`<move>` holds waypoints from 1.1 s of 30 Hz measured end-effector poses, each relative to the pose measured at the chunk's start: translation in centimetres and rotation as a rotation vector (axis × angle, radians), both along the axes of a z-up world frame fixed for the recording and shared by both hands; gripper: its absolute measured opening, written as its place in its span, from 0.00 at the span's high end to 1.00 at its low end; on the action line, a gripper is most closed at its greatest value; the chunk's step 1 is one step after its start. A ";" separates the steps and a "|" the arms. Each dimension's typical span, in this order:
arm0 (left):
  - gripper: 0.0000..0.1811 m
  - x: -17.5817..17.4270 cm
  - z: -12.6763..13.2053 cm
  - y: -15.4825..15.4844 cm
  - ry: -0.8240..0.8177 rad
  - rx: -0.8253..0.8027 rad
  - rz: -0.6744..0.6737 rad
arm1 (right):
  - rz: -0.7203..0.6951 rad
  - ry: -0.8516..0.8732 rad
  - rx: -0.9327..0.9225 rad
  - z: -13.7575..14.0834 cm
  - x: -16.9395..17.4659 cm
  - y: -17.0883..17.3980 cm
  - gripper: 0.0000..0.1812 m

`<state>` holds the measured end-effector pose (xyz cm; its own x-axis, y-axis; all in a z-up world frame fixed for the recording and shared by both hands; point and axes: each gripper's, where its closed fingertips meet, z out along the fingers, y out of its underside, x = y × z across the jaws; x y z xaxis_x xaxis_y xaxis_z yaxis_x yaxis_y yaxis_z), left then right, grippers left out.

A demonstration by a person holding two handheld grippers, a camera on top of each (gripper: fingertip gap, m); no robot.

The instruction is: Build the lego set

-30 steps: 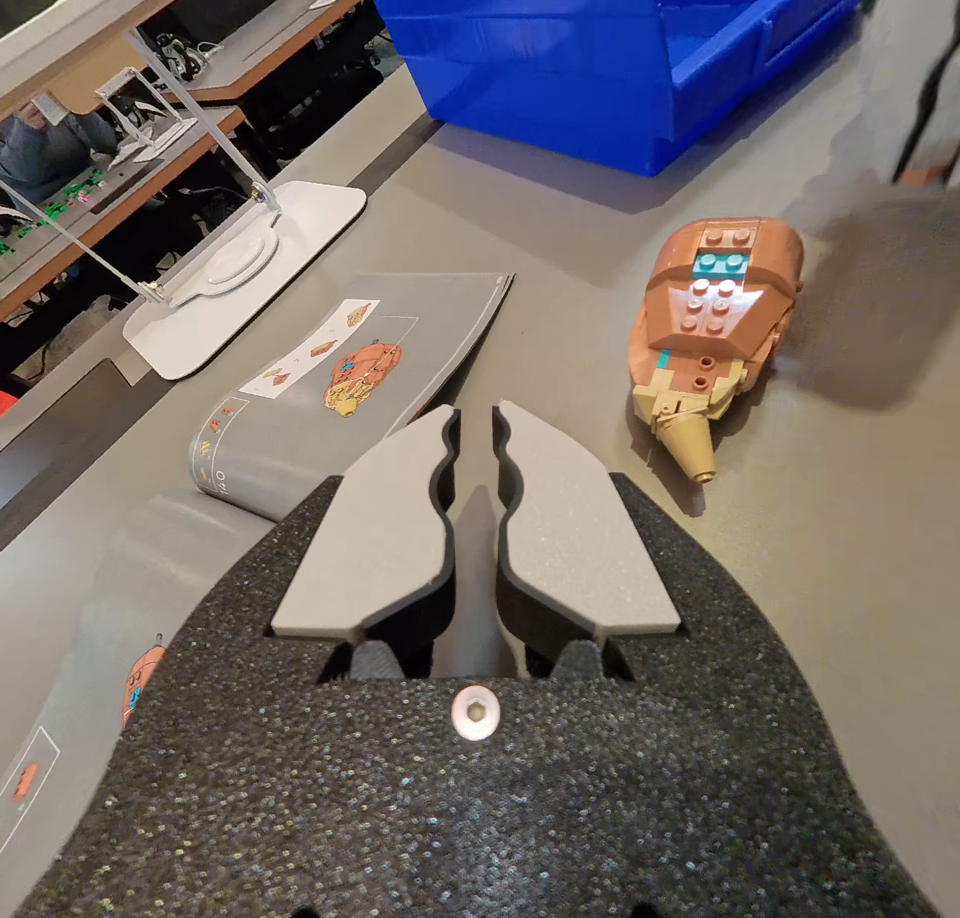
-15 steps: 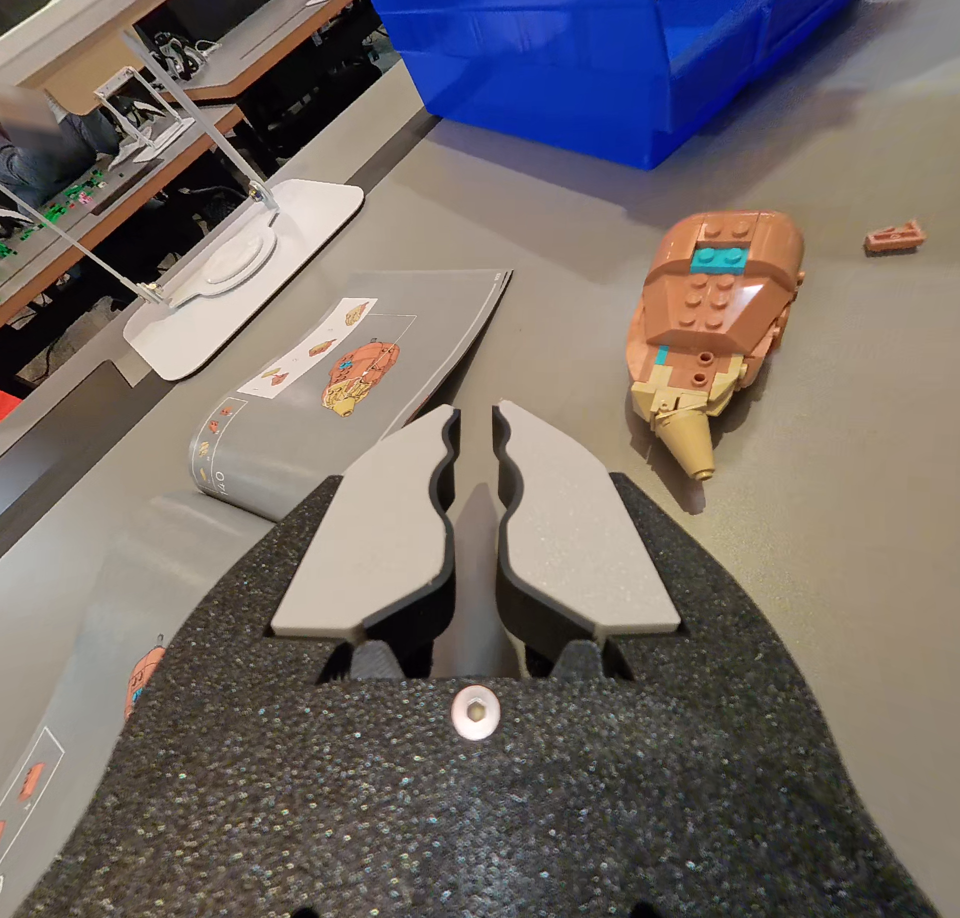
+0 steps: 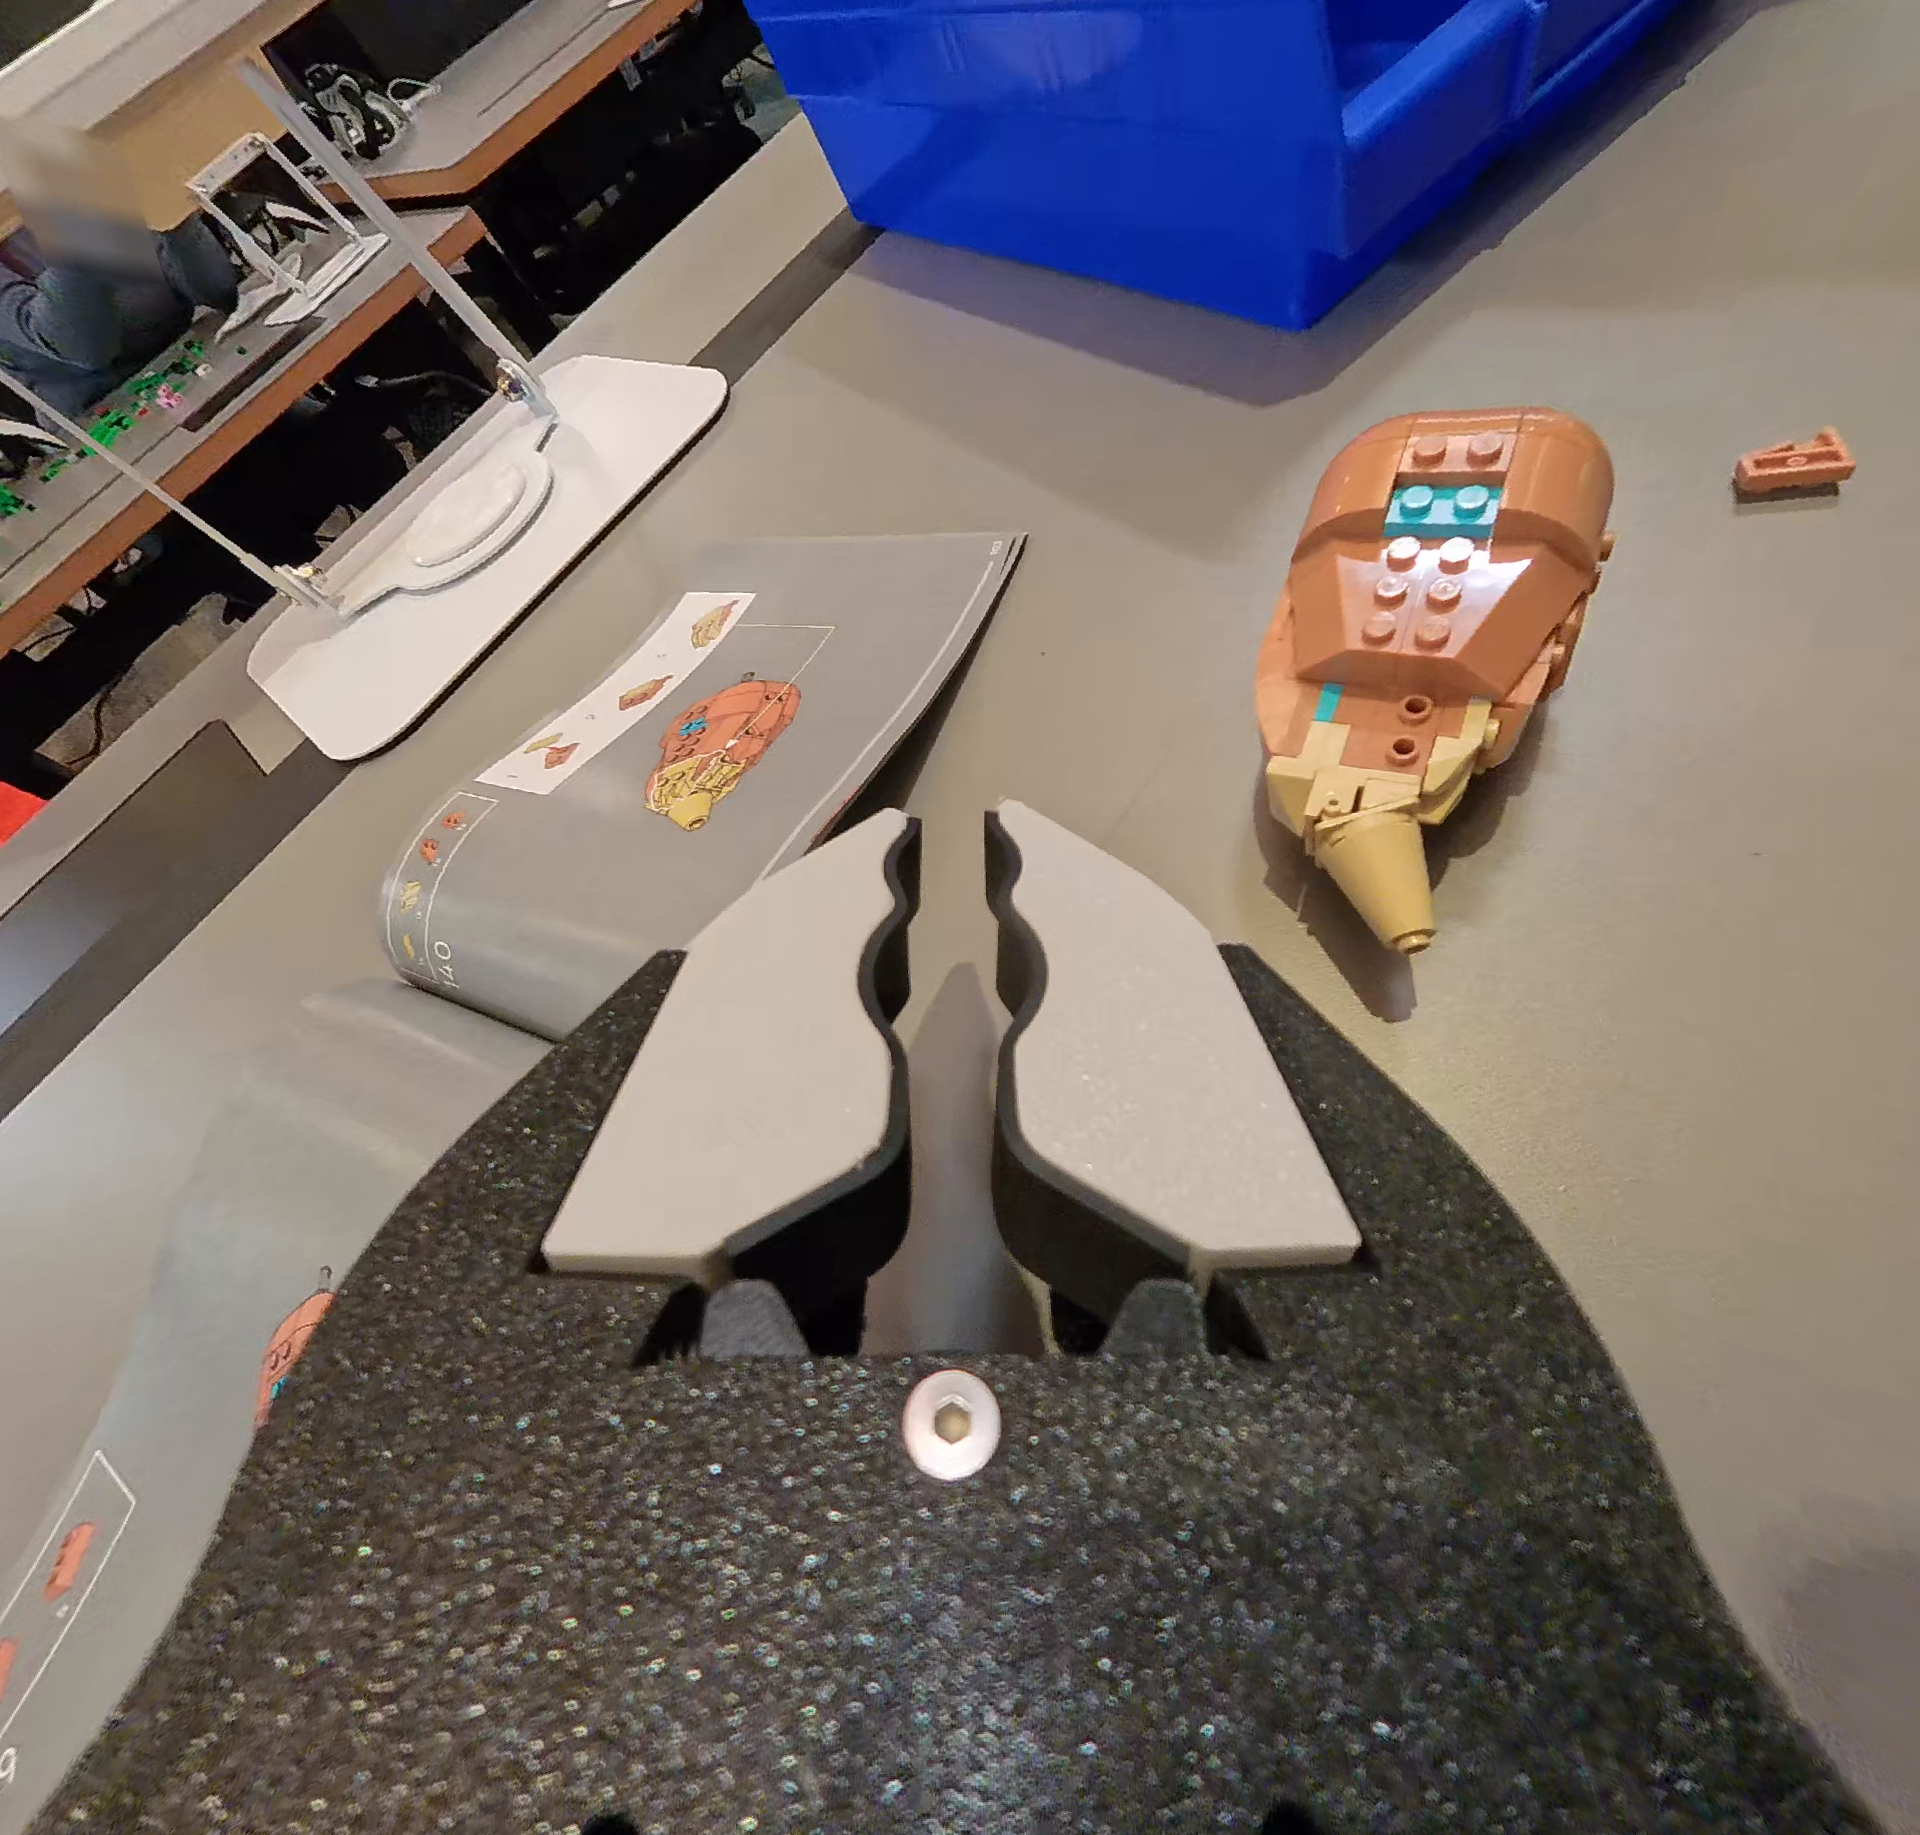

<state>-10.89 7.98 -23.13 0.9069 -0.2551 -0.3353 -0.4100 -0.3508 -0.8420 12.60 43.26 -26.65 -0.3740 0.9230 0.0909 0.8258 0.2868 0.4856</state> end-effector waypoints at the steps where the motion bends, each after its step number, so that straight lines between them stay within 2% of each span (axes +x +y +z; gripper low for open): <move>1: 0.94 0.0 0.0 0.0 0.002 0.001 -0.001 | -0.005 -0.003 -0.002 -0.1 0.0 0.0 0.79; 8: 0.94 -0.1 0.0 0.0 -0.002 0.002 0.003 | -0.044 -0.105 0.024 -0.2 0.8 0.7 0.80; 12: 0.94 -0.1 0.1 0.0 -0.006 0.005 0.003 | -0.040 -0.173 0.053 -0.2 1.5 1.0 0.85; 13: 0.94 -0.1 0.1 0.0 -0.007 0.006 0.003 | -0.029 -0.172 0.068 -0.2 1.4 1.3 0.92; 14: 0.94 -0.1 0.1 0.0 -0.007 0.007 0.003 | -0.031 -0.176 0.062 -0.2 1.5 1.2 0.92; 18: 0.94 -0.1 0.2 0.0 -0.004 0.009 0.002 | -0.041 -0.106 0.031 0.2 1.5 0.6 0.92; 23: 0.94 0.0 0.2 0.0 0.001 0.011 0.000 | -0.054 0.070 -0.023 2.5 1.0 -1.3 0.92; 27: 0.94 0.0 0.1 0.0 0.005 0.011 0.001 | -0.033 0.260 -0.138 4.5 0.0 -5.5 0.92; 30: 0.94 0.0 0.1 0.0 0.005 0.011 0.002 | 0.021 0.461 -0.299 6.6 -2.1 -12.0 0.92; 33: 0.94 0.0 0.1 0.0 0.005 0.012 0.003 | 0.135 0.622 -0.401 8.7 -3.8 -19.5 0.92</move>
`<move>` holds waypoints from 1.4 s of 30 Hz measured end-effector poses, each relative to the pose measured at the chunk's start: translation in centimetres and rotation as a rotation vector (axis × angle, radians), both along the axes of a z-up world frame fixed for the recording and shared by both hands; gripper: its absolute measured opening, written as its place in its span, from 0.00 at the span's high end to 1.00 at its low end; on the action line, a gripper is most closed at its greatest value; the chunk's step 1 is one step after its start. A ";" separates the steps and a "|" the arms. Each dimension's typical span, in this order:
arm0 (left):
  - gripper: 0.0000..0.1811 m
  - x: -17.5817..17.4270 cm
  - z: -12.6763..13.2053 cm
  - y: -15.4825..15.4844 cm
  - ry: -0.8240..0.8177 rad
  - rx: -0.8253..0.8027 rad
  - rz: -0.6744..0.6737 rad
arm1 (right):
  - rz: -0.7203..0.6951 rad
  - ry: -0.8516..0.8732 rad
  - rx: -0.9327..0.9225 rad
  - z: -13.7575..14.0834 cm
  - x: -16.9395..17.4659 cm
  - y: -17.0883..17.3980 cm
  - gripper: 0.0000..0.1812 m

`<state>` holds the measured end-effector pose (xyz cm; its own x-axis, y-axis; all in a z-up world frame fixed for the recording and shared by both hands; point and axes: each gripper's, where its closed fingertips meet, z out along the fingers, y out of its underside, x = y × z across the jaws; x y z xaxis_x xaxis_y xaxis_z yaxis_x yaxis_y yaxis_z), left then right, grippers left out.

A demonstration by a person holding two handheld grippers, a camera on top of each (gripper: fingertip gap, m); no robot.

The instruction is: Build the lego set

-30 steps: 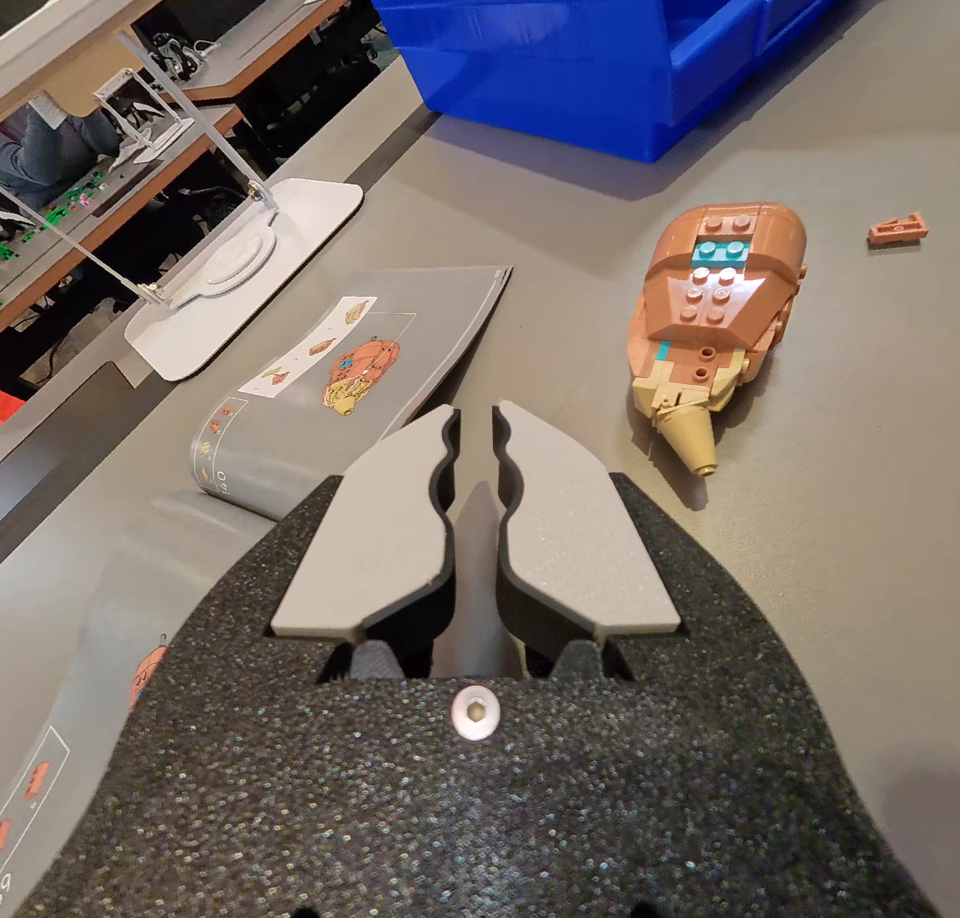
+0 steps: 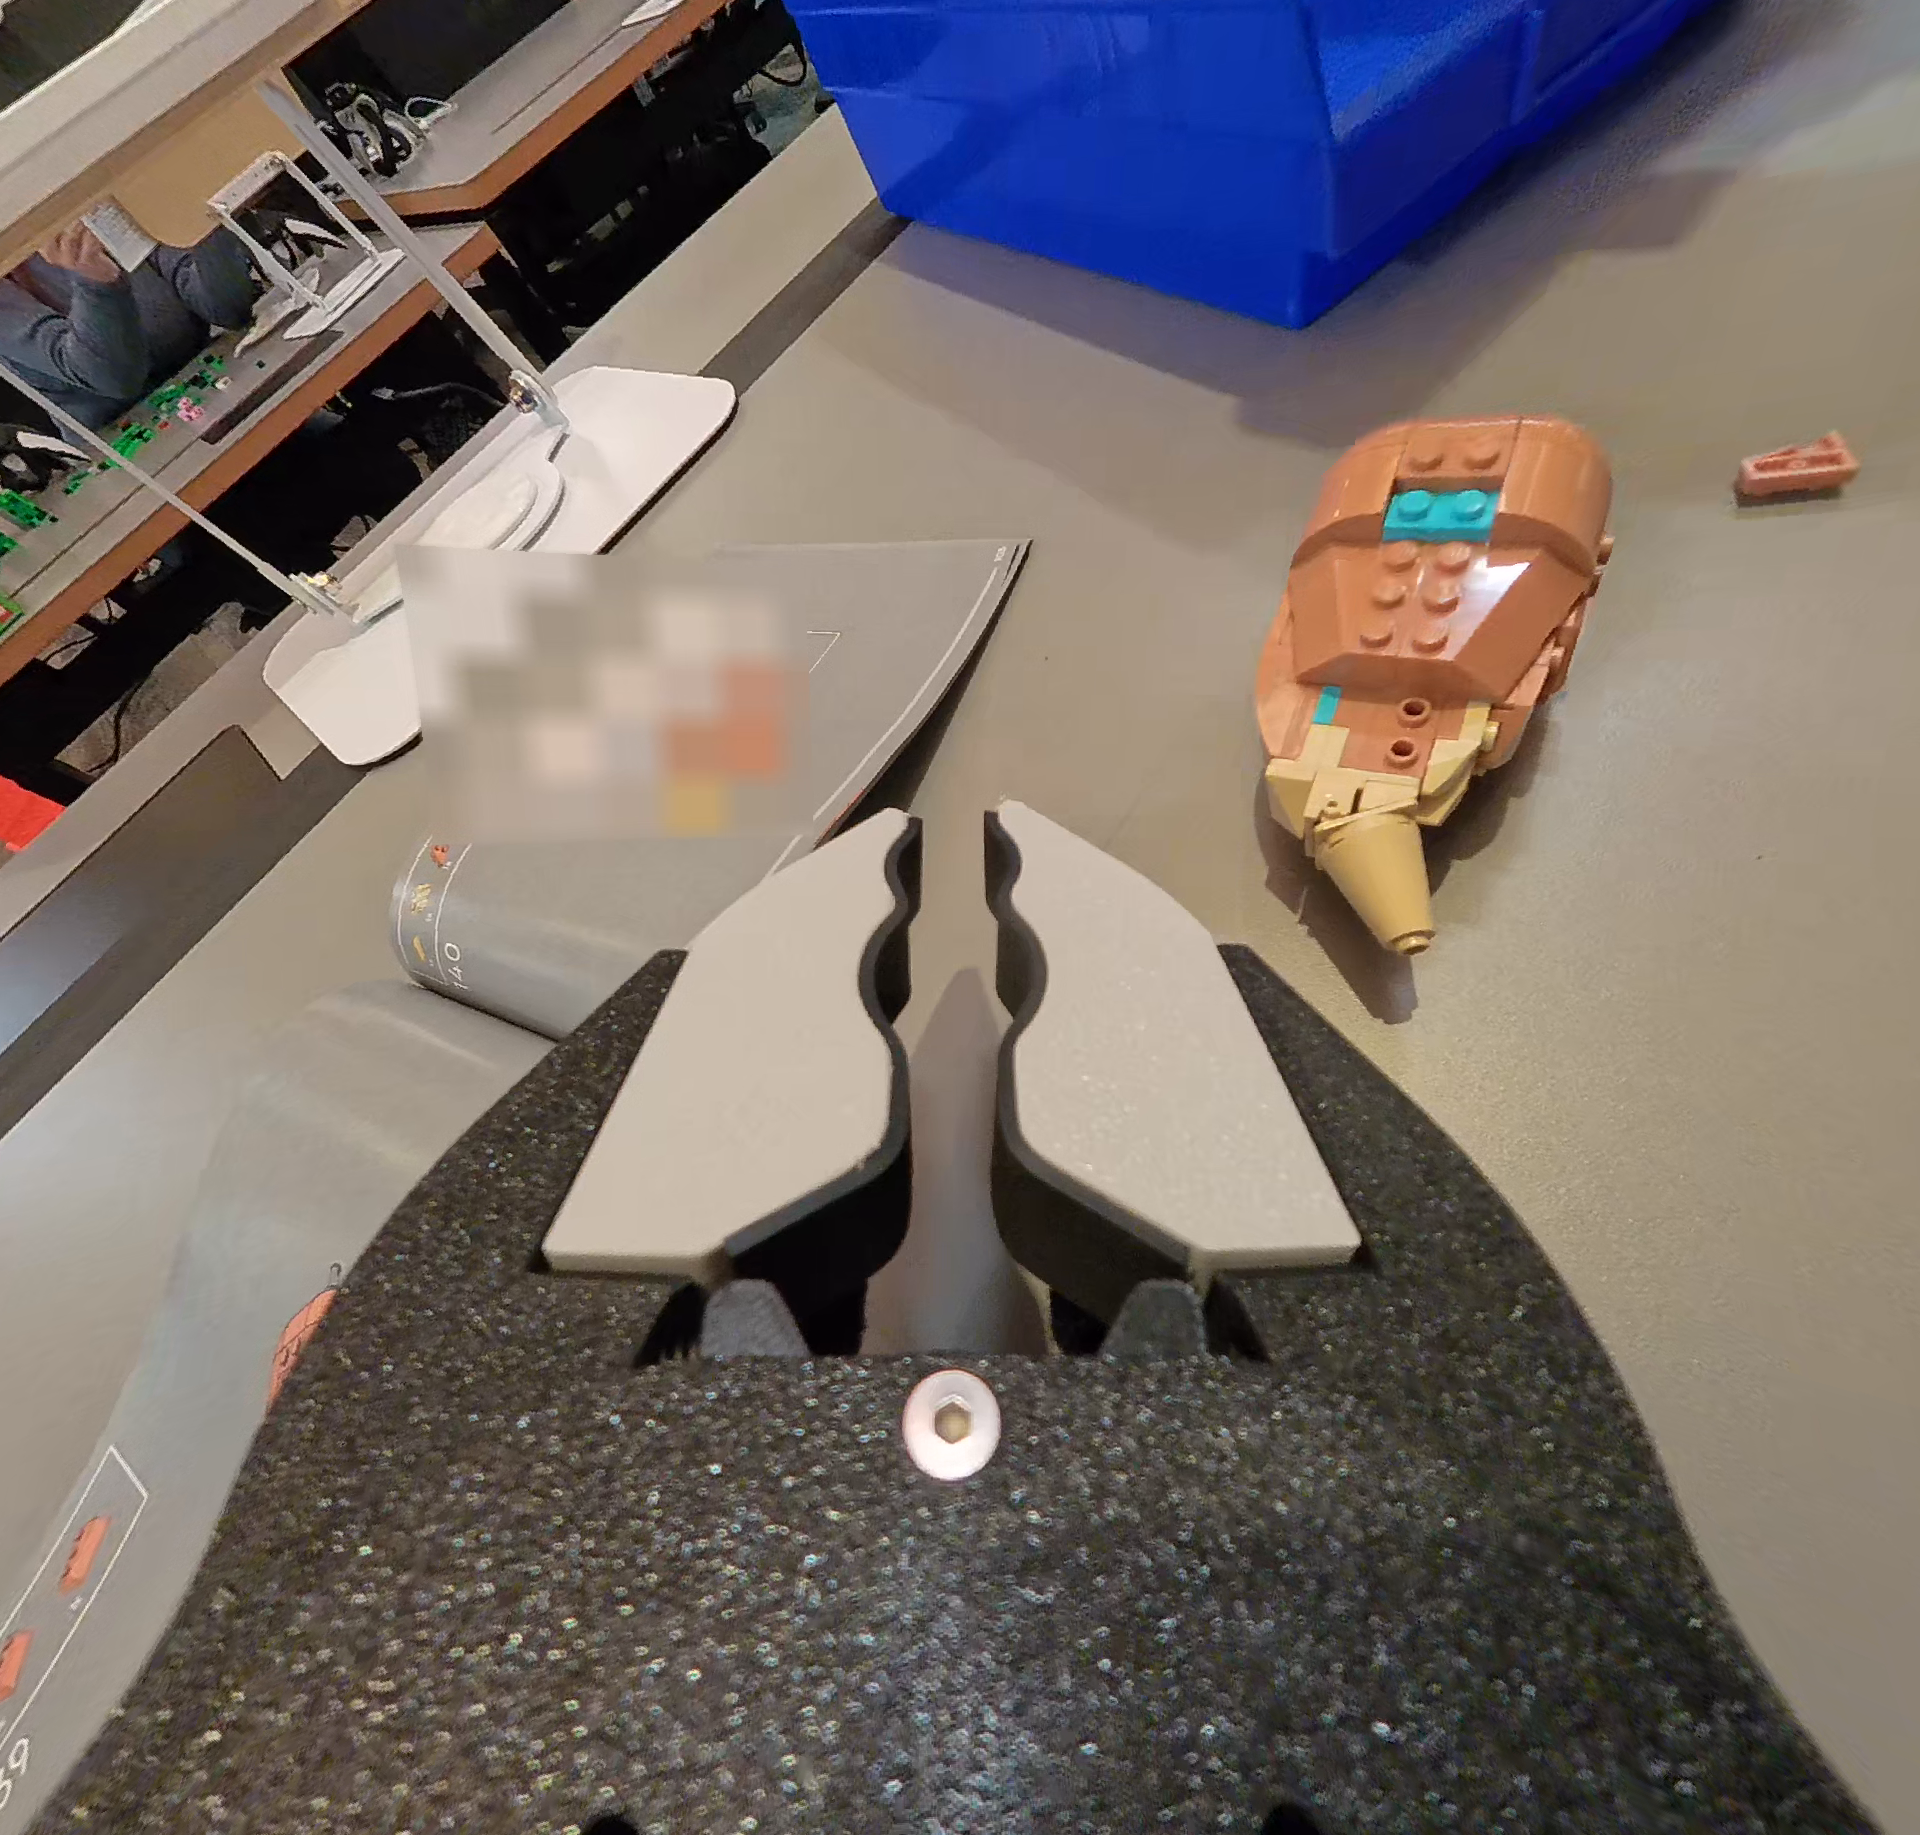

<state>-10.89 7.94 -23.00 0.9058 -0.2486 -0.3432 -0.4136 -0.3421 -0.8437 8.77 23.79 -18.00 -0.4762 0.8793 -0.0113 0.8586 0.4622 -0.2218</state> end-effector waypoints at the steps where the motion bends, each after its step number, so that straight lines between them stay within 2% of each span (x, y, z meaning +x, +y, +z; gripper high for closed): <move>1: 0.94 0.0 0.0 0.0 0.002 0.000 0.000 | 0.036 0.056 -0.029 0.4 -0.6 -2.6 0.92; 4: 0.94 0.0 -0.1 0.0 0.009 0.000 0.001 | 0.095 0.206 -0.138 -0.2 -2.6 -9.7 0.92; 8: 0.94 0.0 0.0 0.0 0.008 0.002 0.004 | 0.044 0.320 -0.258 -3.7 -4.0 -14.8 0.92; 12: 0.94 0.1 -0.1 0.0 0.011 0.001 0.003 | -0.017 0.388 -0.271 -6.5 -4.0 -16.1 0.92; 19: 0.94 0.2 -0.2 -0.1 0.024 -0.001 -0.003 | -0.039 0.382 -0.197 -8.4 -3.1 -15.6 0.92; 21: 0.94 0.2 -0.2 -0.1 0.021 -0.002 -0.002 | -0.029 0.373 -0.190 -8.3 -2.9 -15.5 0.88; 25: 0.94 0.2 -0.2 -0.1 0.022 -0.003 -0.004 | -0.034 0.379 -0.166 -7.6 -2.4 -14.8 0.83; 30: 0.94 0.3 -0.2 -0.1 0.024 -0.004 -0.004 | -0.063 0.403 -0.061 -5.4 -1.3 -12.0 0.81; 33: 0.94 0.3 -0.2 -0.1 0.024 -0.005 -0.004 | -0.127 0.400 0.069 -3.3 -0.2 -8.2 0.81; 36: 0.94 0.3 -0.3 -0.1 0.024 -0.006 -0.004 | -0.269 0.366 0.202 -2.1 1.5 -3.3 0.81; 39: 0.94 0.2 -0.3 0.0 0.024 -0.009 -0.002 | -0.375 0.325 0.259 -2.4 2.8 -0.4 0.78; 42: 0.94 0.1 -0.3 0.0 0.024 -0.013 0.002 | -0.403 0.266 0.257 -3.7 3.5 0.4 0.77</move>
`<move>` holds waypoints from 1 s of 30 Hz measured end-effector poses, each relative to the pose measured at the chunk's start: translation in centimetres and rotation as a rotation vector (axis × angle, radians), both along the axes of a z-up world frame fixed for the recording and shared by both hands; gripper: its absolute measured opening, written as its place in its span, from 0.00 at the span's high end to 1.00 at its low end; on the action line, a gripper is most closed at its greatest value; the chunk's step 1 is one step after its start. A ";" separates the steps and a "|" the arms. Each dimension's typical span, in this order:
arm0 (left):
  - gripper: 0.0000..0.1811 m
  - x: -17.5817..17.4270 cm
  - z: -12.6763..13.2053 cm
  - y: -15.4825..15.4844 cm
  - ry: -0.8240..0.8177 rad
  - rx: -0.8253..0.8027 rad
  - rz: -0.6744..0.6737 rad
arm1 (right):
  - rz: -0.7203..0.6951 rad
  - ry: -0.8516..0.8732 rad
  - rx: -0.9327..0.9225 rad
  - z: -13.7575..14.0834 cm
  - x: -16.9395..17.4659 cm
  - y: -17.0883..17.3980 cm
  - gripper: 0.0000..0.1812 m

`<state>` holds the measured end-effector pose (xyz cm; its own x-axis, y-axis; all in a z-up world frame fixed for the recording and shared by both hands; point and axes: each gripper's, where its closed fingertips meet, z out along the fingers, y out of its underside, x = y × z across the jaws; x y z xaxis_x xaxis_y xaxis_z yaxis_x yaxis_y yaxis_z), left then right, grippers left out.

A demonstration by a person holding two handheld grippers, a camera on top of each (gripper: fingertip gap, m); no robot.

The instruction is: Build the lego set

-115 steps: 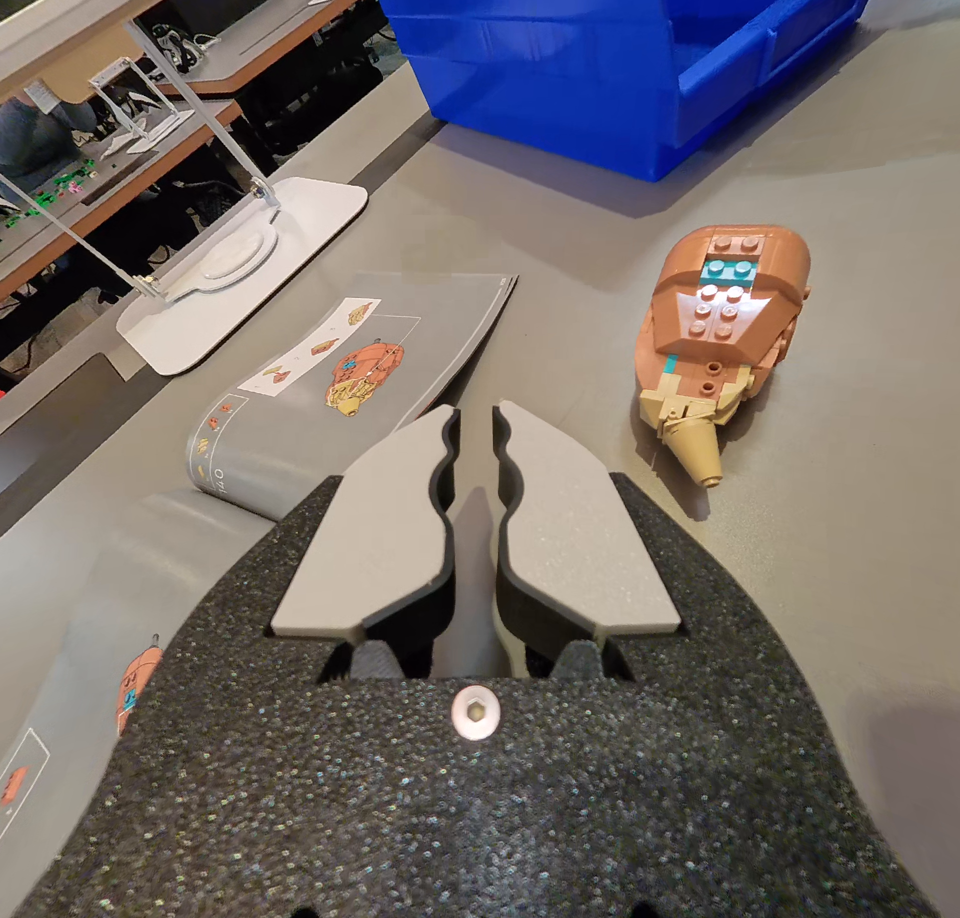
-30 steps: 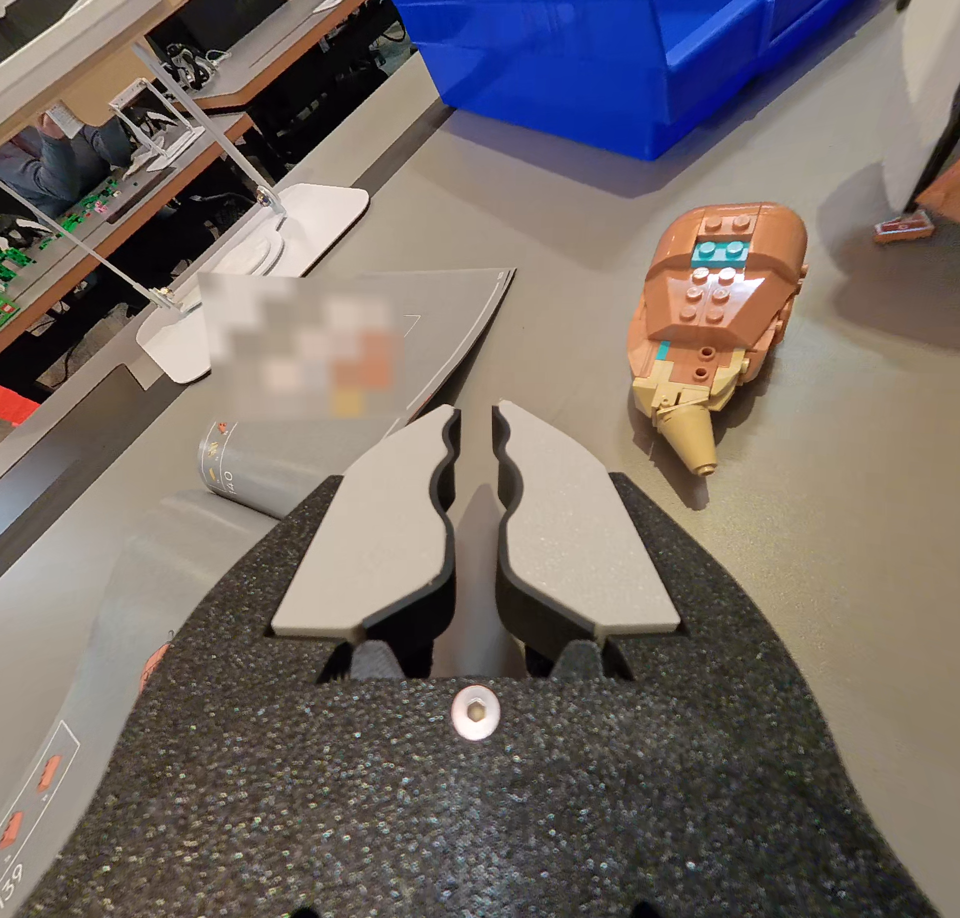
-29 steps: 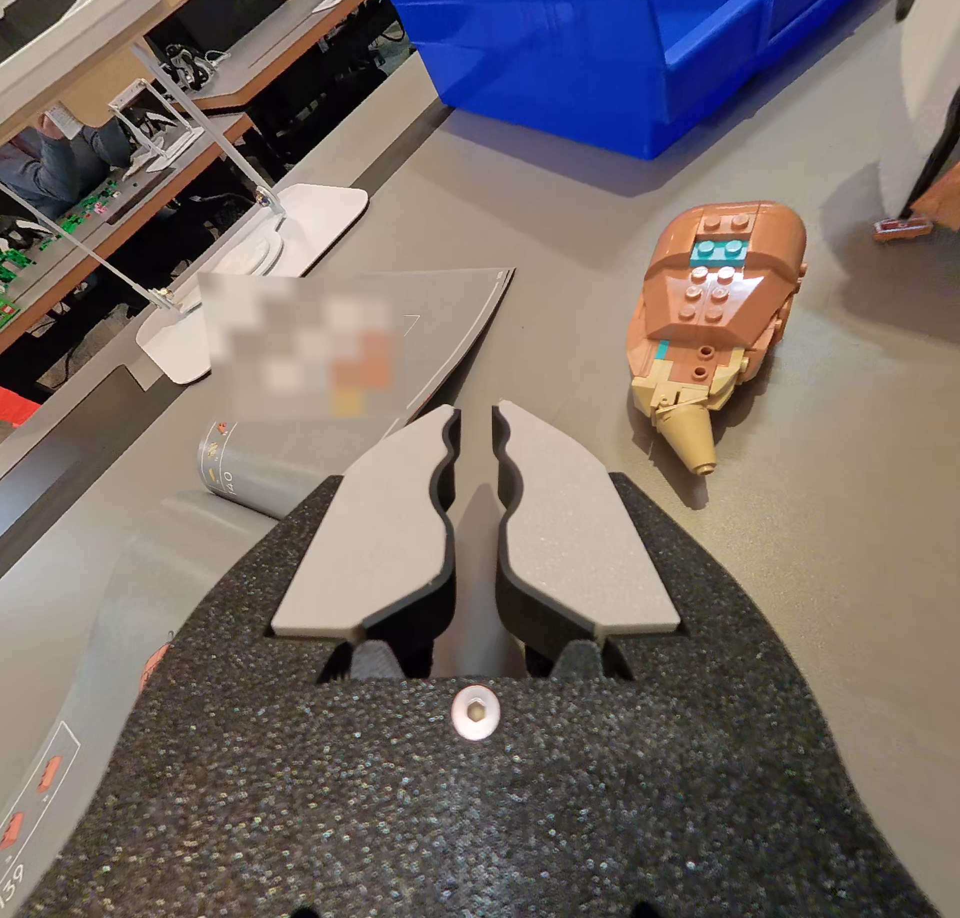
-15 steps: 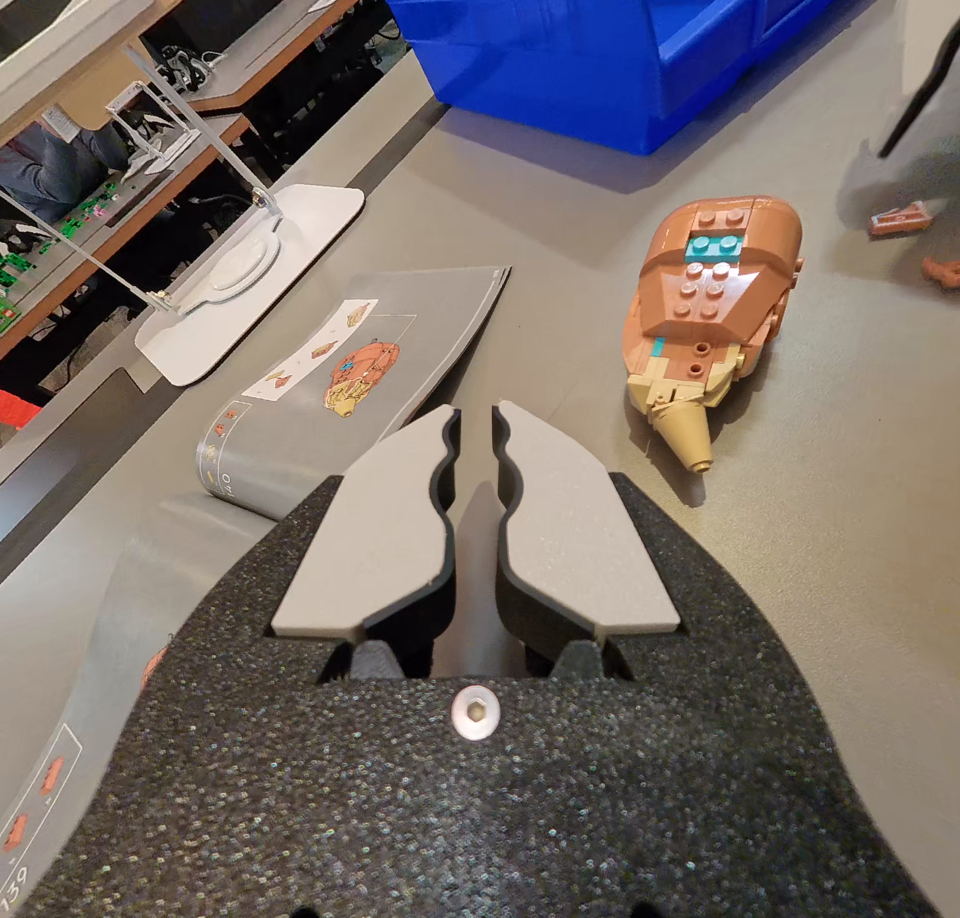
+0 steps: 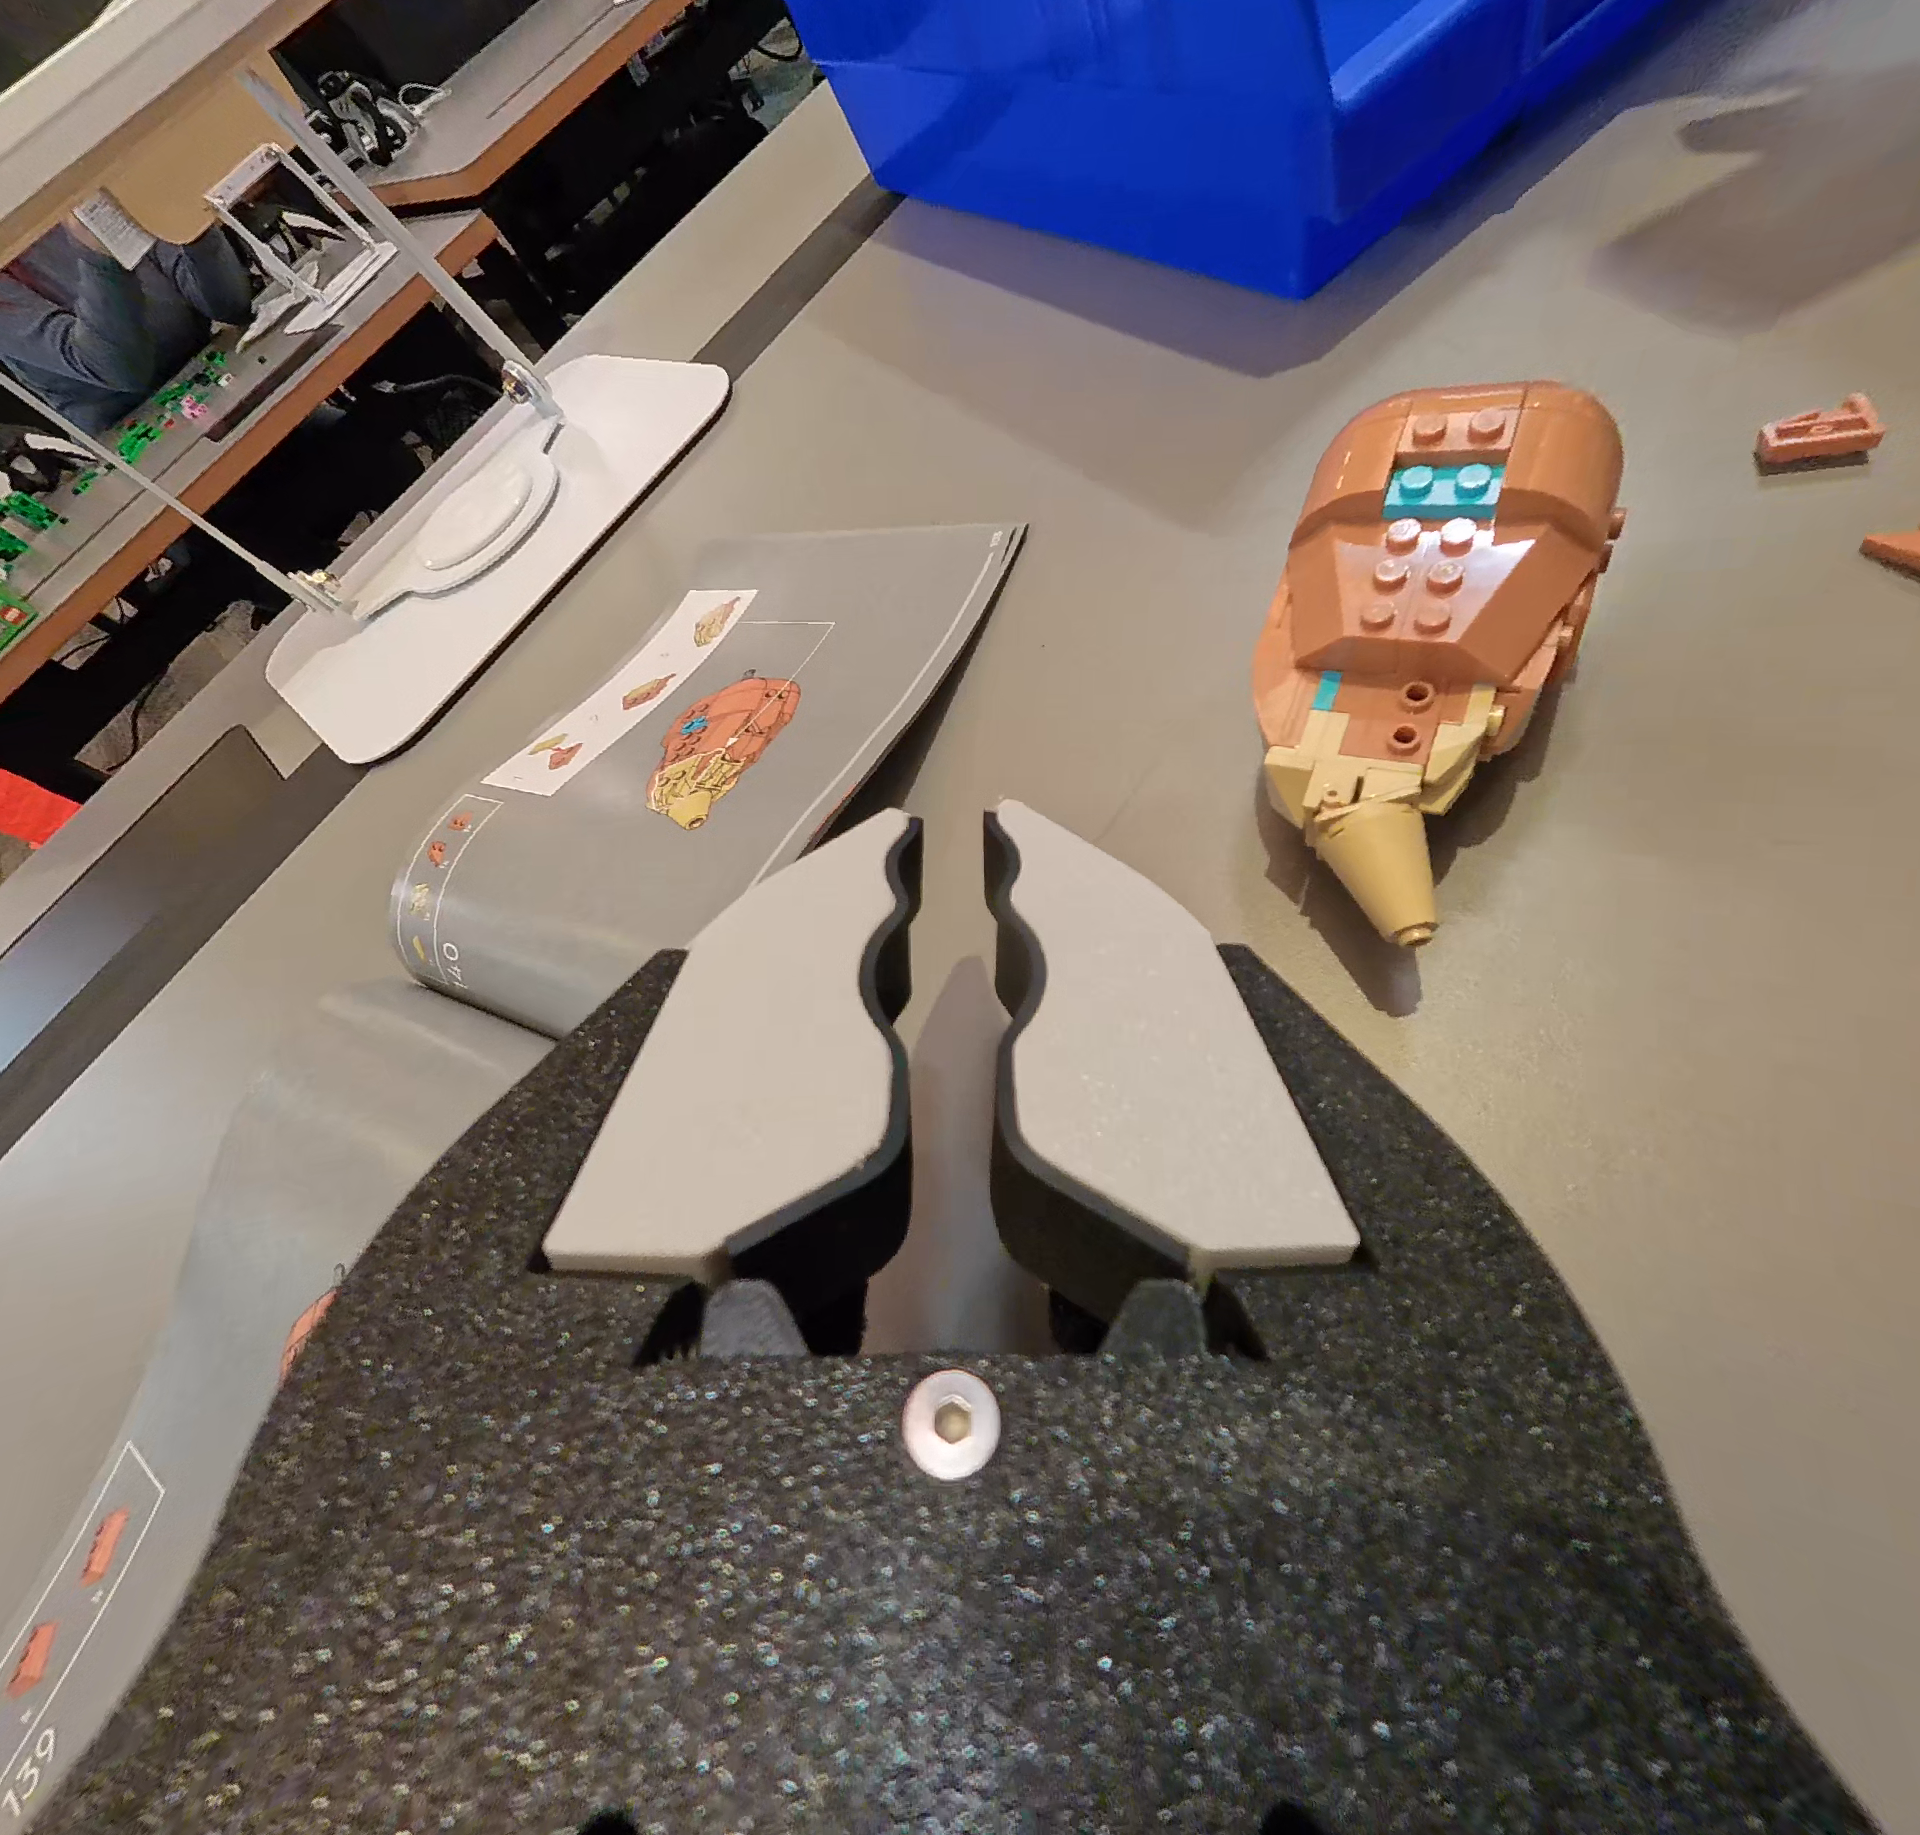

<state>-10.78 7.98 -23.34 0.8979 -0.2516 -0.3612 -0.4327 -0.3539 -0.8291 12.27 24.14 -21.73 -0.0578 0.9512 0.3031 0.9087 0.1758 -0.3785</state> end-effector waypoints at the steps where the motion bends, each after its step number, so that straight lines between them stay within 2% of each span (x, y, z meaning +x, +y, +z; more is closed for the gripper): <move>1: 0.94 0.0 0.0 0.0 -0.001 -0.001 0.002 | 0.000 -0.039 -0.022 -0.7 0.4 -0.1 0.77; 4: 0.94 -0.1 0.0 0.0 -0.008 -0.002 0.003 | -0.008 -0.133 -0.012 -2.1 1.4 0.4 0.76; 8: 0.94 -0.1 0.1 0.0 -0.014 -0.002 0.003 | 0.057 -0.184 -0.030 -2.1 1.9 -0.3 0.77; 18: 0.94 -0.2 0.0 0.1 -0.018 -0.008 0.002 | 0.285 -0.340 -0.256 -1.3 4.8 -6.3 0.80; 24: 0.94 -0.4 0.1 0.1 -0.036 -0.007 0.005 | 0.375 -0.266 -0.130 1.6 3.4 -3.5 0.80; 27: 0.94 -0.7 0.2 0.2 -0.035 -0.003 0.013 | 0.483 -0.290 -0.089 1.5 3.0 -2.0 0.79; 30: 0.94 -1.4 0.2 0.6 -0.039 -0.003 0.037 | 0.572 -0.295 -0.127 0.7 2.1 -1.0 0.79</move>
